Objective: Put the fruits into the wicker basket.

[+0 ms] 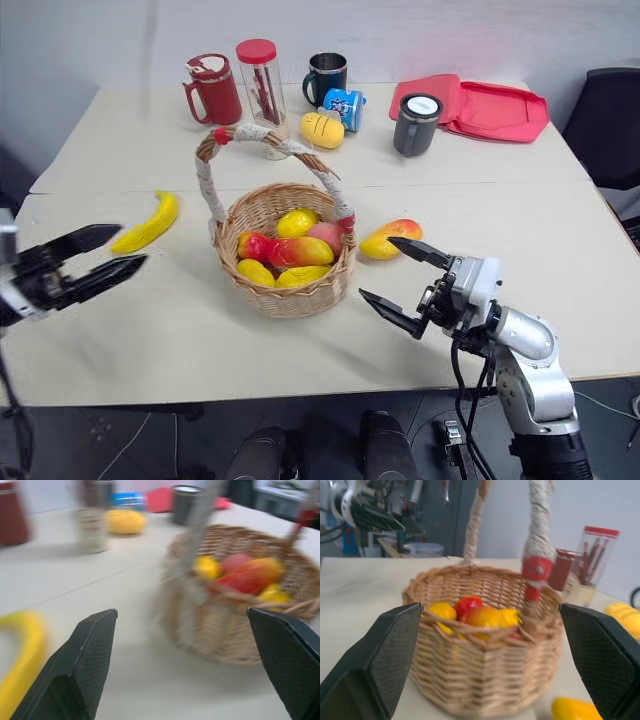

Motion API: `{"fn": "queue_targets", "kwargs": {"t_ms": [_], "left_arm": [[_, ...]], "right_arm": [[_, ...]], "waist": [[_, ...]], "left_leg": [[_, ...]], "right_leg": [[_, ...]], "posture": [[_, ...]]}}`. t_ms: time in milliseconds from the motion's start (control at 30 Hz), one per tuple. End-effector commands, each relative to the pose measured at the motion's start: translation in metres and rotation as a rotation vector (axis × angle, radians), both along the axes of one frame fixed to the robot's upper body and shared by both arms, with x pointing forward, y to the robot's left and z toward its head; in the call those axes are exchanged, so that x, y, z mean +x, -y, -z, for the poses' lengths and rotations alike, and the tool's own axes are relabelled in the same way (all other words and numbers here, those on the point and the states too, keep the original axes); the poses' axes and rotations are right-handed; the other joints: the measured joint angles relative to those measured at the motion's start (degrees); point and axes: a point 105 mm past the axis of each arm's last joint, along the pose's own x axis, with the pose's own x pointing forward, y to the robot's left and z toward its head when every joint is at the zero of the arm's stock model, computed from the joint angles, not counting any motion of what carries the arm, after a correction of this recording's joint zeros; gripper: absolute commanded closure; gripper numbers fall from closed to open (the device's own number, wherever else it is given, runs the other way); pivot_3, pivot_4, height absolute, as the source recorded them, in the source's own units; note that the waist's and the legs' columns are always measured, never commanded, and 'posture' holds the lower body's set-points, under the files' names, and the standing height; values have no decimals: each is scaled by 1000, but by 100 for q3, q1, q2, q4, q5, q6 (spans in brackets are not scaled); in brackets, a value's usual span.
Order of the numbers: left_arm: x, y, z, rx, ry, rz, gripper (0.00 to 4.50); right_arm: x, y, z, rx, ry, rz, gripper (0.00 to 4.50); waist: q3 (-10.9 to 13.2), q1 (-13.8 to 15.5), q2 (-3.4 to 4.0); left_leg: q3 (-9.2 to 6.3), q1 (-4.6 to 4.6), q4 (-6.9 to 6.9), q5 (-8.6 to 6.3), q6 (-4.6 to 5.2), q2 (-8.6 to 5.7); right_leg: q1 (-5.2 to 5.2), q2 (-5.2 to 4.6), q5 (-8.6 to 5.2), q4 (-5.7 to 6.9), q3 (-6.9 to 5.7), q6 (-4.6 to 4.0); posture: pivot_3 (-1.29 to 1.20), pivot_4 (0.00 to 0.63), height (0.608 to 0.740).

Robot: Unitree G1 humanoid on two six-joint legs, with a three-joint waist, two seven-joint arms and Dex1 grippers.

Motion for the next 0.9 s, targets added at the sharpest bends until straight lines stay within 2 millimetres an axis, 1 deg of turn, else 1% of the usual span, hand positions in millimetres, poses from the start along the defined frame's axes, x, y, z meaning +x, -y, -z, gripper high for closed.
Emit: {"fn": "queue_targets", "kwargs": {"t_ms": [33,100,133,200,233,300,367,400,433,533,600,633,700,767,833,900], "left_arm": [[-36,-75,22,-58,3,-361,77],[-49,-94,36,-87,-36,-456,77],[-54,-99,41,-92,-55,-485,77],[-62,-112,59,-61,-120,-559,77],[-63,-114,62,-44,-129,-573,77],[-54,-101,51,-110,-57,-496,77],[-32,-78,36,-113,-31,-366,77],[-24,-70,33,-105,-36,-326,77],[-2,-55,29,-75,-66,-260,77],[48,-26,16,50,-107,-131,77],[76,-7,9,150,-108,-45,77],[89,-1,10,195,-119,-18,77],[112,1,17,292,-173,-8,77],[125,-3,22,364,-201,-27,77],[140,-4,29,342,-249,-76,77],[146,-4,40,361,-312,-86,77]], "right_arm": [[-11,-19,-24,67,70,-59,0],[-11,-22,-31,103,59,-64,0],[-11,-23,-33,111,56,-65,0],[-12,-24,-34,100,58,-76,0],[-12,-24,-35,93,57,-79,0],[-14,-23,-34,68,64,-83,0],[-13,-19,-34,54,66,-65,0],[-12,-17,-34,52,66,-57,0],[-11,-14,-34,49,70,-43,0],[-8,-12,-35,42,77,-27,0],[-6,-9,-36,59,72,-10,0],[-4,-8,-36,66,65,-3,0],[-4,-8,-35,50,64,-6,0],[-4,-8,-35,44,65,-4,0],[-3,-5,-36,56,69,27,0],[-2,-1,-38,98,61,71,0]], "waist": [[-5,-32,-9],[-15,-17,-30],[-25,5,-46],[-42,69,-74],[-46,94,-80],[-53,133,-92],[-59,158,-102],[-60,183,-104],[-62,201,-107],[-63,271,-108],[-64,246,-103],[-63,239,-100],[-65,202,-95],[-66,104,-97],[-65,12,-98],[-64,-27,-100]], "left_leg": [[4,-3,-1,-2,-3,3],[9,-7,-2,-11,-7,17],[10,-9,-2,-13,-8,19],[5,-11,-1,-17,-3,18],[6,-9,-1,-21,0,14],[7,-7,-1,-27,3,8],[3,-7,-1,-29,5,1],[0,-8,-1,-29,6,-1],[-5,-7,-1,-28,6,-7],[-11,-6,-1,-15,4,-22],[-3,-5,-2,-11,10,-35],[2,-3,-2,-12,13,-40],[19,-7,-4,-10,21,-59],[43,-9,-5,-12,19,-57],[79,-8,-10,-23,16,-53],[99,-17,-11,-24,17,-50]], "right_leg": [[-6,0,-2,3,0,-4],[-9,7,-3,12,-4,-6],[-12,8,-3,10,-5,-6],[-9,3,-4,6,-11,-7],[-7,-1,-3,3,-10,-8],[-8,-17,-3,-5,-13,-9],[-8,-64,-3,-5,-23,-11],[-8,-70,-3,-5,-27,-11],[-7,-75,-3,-1,-33,-11],[-7,-66,-2,13,-40,-12],[-8,-61,1,15,-37,-8],[-8,-62,2,18,-36,-7],[-7,-52,7,23,-44,2],[-12,-43,7,17,-70,3],[-27,-39,7,13,-87,3],[-28,-41,7,5,-133,3]], "posture": [[0,150,740],[0,150,740],[0,150,740],[0,150,740],[0,150,740],[0,150,740],[0,150,740],[0,150,740],[0,150,740],[0,150,740],[0,150,740],[0,150,740],[0,150,740],[0,150,740],[0,150,740],[0,150,740]]}}
